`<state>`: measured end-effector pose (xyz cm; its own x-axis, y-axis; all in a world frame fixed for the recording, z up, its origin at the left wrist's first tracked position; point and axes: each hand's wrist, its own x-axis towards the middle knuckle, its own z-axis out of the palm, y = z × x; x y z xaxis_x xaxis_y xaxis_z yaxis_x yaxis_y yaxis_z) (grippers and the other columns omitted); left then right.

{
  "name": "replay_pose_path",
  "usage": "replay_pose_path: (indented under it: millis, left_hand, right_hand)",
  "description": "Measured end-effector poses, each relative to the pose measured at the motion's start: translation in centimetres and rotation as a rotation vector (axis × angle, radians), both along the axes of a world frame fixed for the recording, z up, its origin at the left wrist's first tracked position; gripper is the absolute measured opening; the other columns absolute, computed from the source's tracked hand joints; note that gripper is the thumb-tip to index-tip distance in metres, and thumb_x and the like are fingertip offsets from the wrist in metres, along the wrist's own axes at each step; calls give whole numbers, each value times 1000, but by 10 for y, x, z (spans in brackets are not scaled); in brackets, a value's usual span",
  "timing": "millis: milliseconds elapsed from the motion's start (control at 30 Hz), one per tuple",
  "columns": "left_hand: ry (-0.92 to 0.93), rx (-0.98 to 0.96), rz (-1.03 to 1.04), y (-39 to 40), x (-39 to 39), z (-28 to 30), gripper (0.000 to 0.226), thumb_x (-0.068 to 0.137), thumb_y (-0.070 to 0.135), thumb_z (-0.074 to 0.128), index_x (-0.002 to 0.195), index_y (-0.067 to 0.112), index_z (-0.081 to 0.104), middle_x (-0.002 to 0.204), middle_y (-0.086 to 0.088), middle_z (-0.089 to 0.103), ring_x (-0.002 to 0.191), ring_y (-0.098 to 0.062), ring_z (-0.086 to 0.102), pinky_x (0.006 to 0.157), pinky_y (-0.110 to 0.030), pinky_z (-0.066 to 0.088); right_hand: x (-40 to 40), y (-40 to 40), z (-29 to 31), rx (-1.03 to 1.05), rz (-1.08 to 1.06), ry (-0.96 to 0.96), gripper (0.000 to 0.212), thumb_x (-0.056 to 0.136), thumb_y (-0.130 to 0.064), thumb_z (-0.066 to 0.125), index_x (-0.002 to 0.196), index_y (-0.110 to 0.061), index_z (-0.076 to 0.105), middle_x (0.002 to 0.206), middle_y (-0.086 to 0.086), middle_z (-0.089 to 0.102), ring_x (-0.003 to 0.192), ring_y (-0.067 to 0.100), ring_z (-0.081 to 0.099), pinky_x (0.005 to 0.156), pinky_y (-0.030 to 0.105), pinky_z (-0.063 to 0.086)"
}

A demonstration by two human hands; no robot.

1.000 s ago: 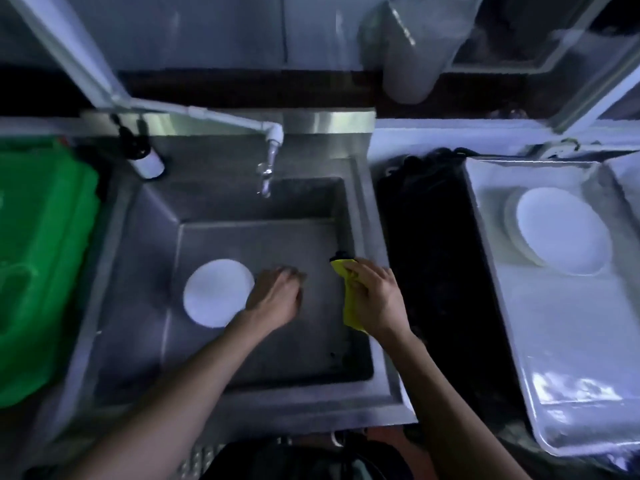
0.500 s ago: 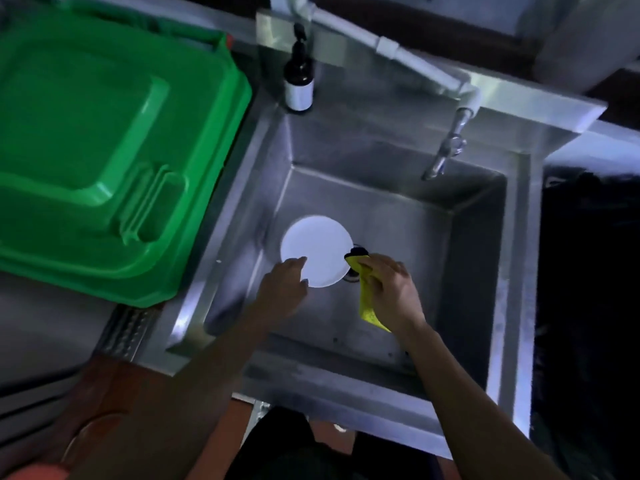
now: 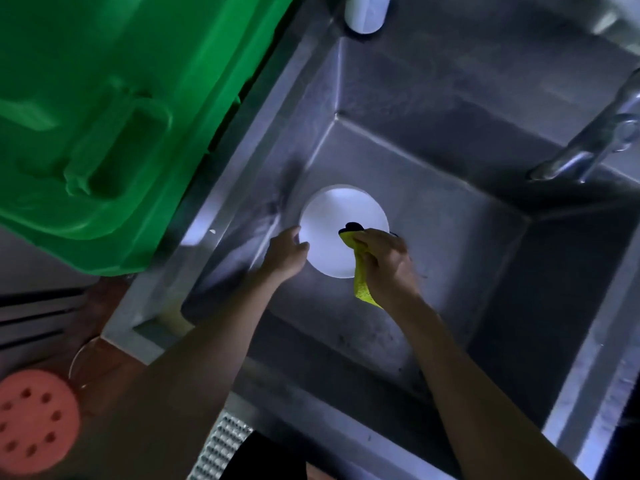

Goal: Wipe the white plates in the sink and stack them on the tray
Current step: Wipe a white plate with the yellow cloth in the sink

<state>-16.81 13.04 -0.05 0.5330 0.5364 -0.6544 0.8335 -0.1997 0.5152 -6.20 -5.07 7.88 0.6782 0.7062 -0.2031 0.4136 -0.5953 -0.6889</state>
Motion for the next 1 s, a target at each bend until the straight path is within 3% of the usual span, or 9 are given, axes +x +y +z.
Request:
replay_pose_path:
  millis: [100, 300, 433, 500, 567, 633, 700, 900, 1000]
  left_hand:
    - [2, -47, 123, -4, 5, -14, 27, 92, 20, 53, 114, 11, 65, 112, -10, 70, 105, -27, 65, 88, -43, 55]
    - [-94, -111, 398, -9, 11, -30, 37, 88, 13, 56, 121, 20, 70, 121, 2, 73, 109, -19, 66, 86, -33, 54]
    - [-127, -234, 683, -8, 17, -35, 25, 84, 5, 58, 98, 21, 72, 109, 5, 73, 107, -20, 67, 95, -40, 56]
    - [-141, -261, 776, -7, 19, -34, 19, 84, 4, 59, 84, 21, 66, 99, 0, 69, 96, -21, 64, 85, -35, 53]
    - [-135, -293, 844, -7, 22, -35, 26, 88, 5, 59, 106, 22, 69, 105, -4, 66, 97, -22, 63, 74, -32, 53]
    - [-111, -317, 882, -6, 24, -36, 39, 91, 5, 58, 129, 16, 64, 117, -7, 67, 106, -23, 64, 71, -31, 56]
    - [-97, -343, 900, -5, 25, -39, 45, 90, 4, 56, 134, 13, 62, 123, -9, 67, 112, -26, 65, 80, -38, 60]
    - [-64, -321, 898, -11, 23, -45, 47, 89, 2, 56, 134, 14, 62, 123, -8, 67, 105, -25, 64, 84, -42, 61]
    - [-82, -247, 853, -16, 21, -45, 37, 86, -1, 53, 114, 19, 68, 108, -5, 64, 96, -25, 58, 87, -42, 59]
  right_hand:
    - [5, 6, -18, -60, 32, 4, 37, 96, -11, 51, 123, -28, 71, 127, -10, 68, 111, 30, 63, 94, 40, 48]
    - [9, 5, -33, 1, 0, 62, 37, 92, -6, 53, 119, -23, 73, 121, -4, 71, 106, 35, 64, 88, 43, 53]
    - [10, -1, -35, 14, -30, 98, 41, 88, -5, 50, 119, -20, 72, 122, 0, 70, 111, 34, 62, 91, 46, 53]
    - [12, -4, -36, 20, -37, 118, 42, 89, -1, 51, 120, -19, 72, 124, 1, 70, 113, 34, 61, 93, 47, 52]
    - [13, -7, -37, 23, -51, 120, 41, 89, 1, 53, 120, -19, 72, 124, 1, 70, 113, 33, 61, 92, 47, 52]
    - [12, -10, -37, 32, -73, 122, 41, 89, 2, 54, 119, -20, 72, 124, 0, 70, 114, 33, 61, 92, 47, 53]
    - [12, -13, -37, 44, -93, 122, 42, 88, 3, 55, 119, -19, 73, 122, 0, 70, 113, 33, 61, 92, 47, 53]
    - [7, -17, -37, 32, -116, 118, 45, 87, 4, 56, 119, -21, 73, 122, -2, 70, 112, 30, 60, 90, 47, 54]
    - [3, -19, -37, 22, -115, 131, 45, 88, 4, 56, 120, -23, 72, 124, -4, 69, 114, 30, 58, 91, 47, 53]
